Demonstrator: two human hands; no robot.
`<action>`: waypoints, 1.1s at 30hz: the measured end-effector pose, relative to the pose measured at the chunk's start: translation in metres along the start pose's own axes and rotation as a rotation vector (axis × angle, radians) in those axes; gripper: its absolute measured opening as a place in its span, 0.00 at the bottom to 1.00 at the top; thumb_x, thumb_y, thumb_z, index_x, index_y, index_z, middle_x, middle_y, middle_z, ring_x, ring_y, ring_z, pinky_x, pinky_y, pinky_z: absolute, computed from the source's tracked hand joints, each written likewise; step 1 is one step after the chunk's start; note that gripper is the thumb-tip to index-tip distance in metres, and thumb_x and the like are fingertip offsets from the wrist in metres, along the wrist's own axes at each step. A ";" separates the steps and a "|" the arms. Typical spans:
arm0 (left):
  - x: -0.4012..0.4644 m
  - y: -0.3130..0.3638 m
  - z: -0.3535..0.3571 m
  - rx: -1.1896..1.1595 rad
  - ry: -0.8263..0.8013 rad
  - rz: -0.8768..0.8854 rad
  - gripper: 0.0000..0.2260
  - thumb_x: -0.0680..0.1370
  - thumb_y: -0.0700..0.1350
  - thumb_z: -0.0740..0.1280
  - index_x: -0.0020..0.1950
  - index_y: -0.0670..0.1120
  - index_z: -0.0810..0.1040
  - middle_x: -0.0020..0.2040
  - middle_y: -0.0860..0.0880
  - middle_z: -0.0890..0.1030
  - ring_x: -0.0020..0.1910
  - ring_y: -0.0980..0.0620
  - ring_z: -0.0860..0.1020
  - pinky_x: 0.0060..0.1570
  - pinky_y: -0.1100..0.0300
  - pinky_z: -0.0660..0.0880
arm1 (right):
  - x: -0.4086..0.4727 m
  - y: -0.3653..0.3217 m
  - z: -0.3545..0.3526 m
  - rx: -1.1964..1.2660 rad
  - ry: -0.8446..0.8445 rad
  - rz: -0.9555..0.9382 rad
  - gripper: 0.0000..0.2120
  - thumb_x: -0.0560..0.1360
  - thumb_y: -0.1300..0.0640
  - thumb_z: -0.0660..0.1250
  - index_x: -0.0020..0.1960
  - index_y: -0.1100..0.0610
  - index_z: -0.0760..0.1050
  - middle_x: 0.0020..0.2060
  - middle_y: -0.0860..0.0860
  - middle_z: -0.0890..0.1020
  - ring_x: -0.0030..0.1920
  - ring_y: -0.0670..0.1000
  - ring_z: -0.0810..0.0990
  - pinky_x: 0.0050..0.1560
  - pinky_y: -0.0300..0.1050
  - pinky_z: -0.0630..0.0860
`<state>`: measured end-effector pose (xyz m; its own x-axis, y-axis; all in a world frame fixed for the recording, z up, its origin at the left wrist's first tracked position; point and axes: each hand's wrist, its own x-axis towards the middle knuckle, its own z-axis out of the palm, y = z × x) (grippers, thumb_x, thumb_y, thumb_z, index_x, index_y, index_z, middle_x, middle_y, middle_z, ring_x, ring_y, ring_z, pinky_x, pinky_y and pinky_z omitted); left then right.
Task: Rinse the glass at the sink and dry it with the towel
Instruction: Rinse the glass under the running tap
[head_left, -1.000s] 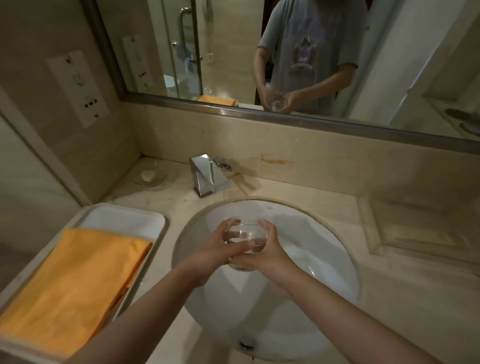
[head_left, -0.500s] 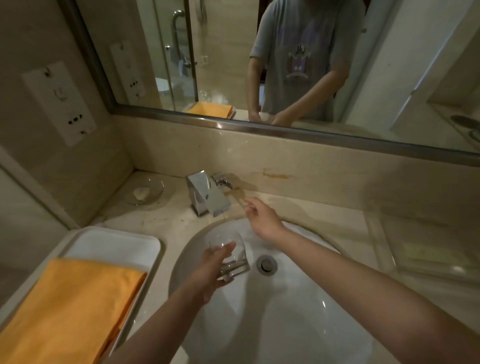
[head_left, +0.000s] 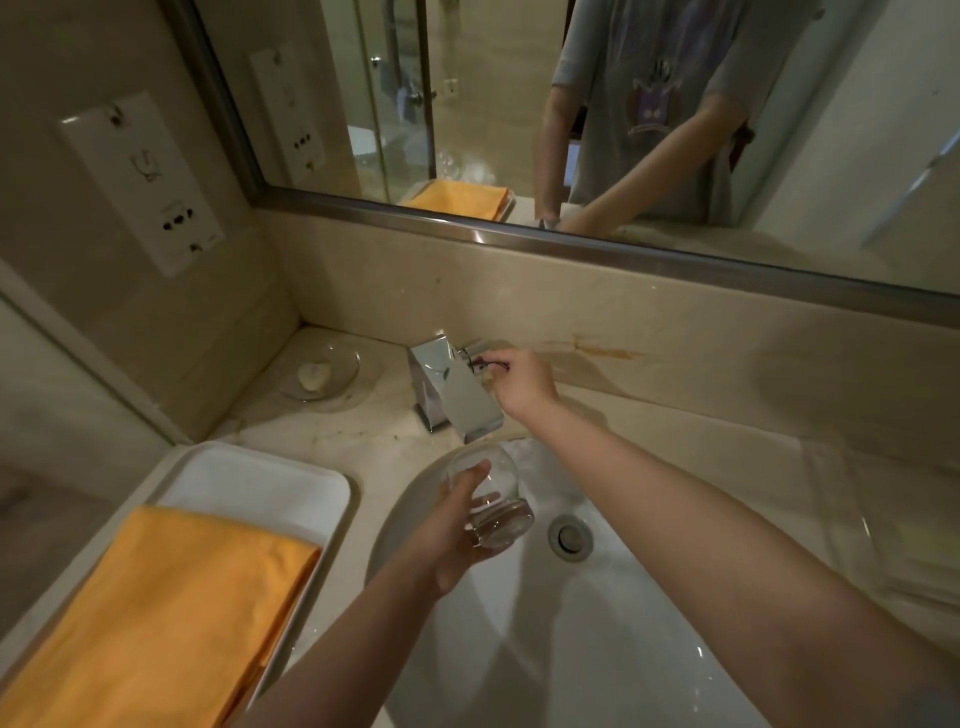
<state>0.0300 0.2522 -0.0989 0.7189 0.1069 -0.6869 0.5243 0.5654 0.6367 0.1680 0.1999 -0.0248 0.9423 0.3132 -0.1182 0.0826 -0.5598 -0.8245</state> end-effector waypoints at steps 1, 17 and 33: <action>0.003 0.000 -0.001 -0.007 -0.007 -0.009 0.29 0.71 0.59 0.68 0.67 0.46 0.69 0.62 0.40 0.76 0.56 0.42 0.79 0.35 0.57 0.79 | 0.002 0.001 0.001 0.011 0.010 0.011 0.14 0.78 0.67 0.58 0.60 0.62 0.77 0.60 0.56 0.79 0.62 0.55 0.76 0.58 0.36 0.66; 0.009 -0.001 0.000 -0.053 -0.097 -0.053 0.31 0.74 0.60 0.64 0.70 0.43 0.67 0.57 0.39 0.80 0.43 0.46 0.83 0.37 0.57 0.79 | 0.020 0.007 -0.005 0.108 -0.057 0.062 0.15 0.79 0.67 0.55 0.58 0.62 0.78 0.60 0.58 0.78 0.61 0.57 0.74 0.51 0.36 0.64; 0.017 -0.017 0.012 -0.099 -0.064 0.069 0.32 0.76 0.68 0.51 0.64 0.45 0.74 0.58 0.40 0.80 0.56 0.42 0.80 0.52 0.46 0.78 | -0.079 0.083 0.023 0.407 -0.494 0.506 0.48 0.56 0.23 0.63 0.71 0.41 0.55 0.64 0.53 0.74 0.59 0.58 0.77 0.58 0.59 0.76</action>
<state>0.0388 0.2344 -0.1168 0.7810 0.0980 -0.6167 0.4271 0.6366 0.6421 0.0926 0.1461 -0.0971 0.5743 0.4520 -0.6825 -0.5288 -0.4317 -0.7308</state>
